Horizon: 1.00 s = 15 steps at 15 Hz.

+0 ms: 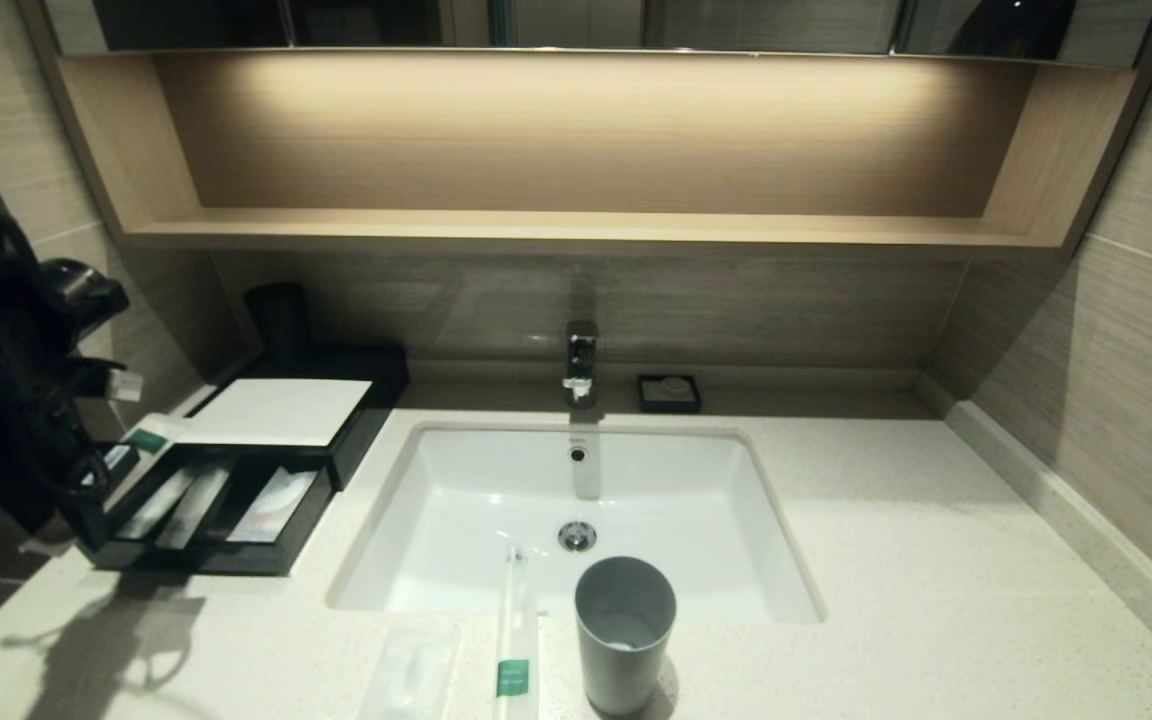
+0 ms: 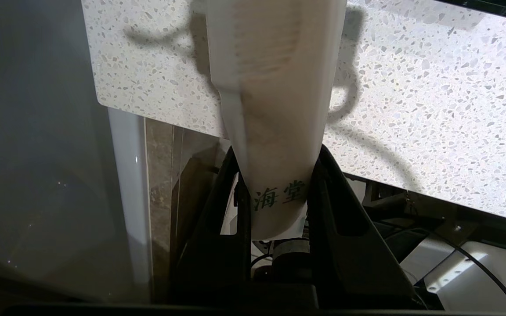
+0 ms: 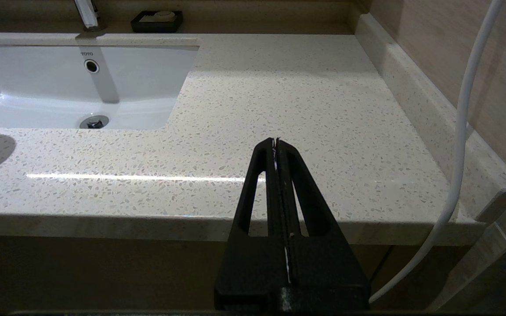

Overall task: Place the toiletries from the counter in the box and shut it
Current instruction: Place the bathroom toiletry into the drawer

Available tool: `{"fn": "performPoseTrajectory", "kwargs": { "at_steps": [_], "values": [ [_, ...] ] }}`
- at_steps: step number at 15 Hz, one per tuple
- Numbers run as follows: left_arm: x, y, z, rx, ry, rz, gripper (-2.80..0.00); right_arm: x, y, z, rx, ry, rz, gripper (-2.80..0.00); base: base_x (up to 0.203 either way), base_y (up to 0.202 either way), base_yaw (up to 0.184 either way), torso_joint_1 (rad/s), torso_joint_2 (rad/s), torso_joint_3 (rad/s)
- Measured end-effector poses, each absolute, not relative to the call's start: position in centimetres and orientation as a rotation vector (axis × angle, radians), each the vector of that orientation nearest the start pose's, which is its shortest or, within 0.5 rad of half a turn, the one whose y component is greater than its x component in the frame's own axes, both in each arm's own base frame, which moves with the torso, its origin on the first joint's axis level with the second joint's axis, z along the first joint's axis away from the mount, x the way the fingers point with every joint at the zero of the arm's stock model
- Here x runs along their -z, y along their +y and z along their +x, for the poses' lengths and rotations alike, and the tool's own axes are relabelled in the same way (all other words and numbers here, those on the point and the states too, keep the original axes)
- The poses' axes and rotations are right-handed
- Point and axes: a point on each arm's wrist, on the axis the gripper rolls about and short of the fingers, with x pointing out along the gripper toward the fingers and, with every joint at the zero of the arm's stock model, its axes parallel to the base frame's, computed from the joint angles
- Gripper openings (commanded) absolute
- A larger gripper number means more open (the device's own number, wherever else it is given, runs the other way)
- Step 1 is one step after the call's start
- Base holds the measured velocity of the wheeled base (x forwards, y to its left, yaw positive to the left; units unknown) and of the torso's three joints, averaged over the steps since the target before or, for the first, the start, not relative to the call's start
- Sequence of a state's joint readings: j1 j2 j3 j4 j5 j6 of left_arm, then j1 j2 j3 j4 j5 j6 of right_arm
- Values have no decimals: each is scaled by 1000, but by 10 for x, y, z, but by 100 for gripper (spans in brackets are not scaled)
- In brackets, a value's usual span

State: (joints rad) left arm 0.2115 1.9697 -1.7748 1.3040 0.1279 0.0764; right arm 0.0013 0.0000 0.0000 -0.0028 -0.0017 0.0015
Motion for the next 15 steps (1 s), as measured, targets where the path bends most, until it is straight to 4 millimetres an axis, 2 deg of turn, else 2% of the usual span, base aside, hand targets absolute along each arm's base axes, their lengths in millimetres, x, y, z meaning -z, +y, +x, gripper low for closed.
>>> {"fn": "performPoseTrajectory", "kwargs": {
  "at_steps": [7,11,15],
  "values": [
    [-211,71,316,-203,1605,-14,-280,-76,0,-23,0,-3,2,-280,0,0,0,0,0,0],
    [-201,72,316,-192,1705,-25,-280,-76,0,-23,0,-3,2,-280,0,0,0,0,0,0],
    [-190,74,325,-190,1707,-30,-280,-76,0,-23,0,-3,2,-280,0,0,0,0,0,0]
  ]
}}
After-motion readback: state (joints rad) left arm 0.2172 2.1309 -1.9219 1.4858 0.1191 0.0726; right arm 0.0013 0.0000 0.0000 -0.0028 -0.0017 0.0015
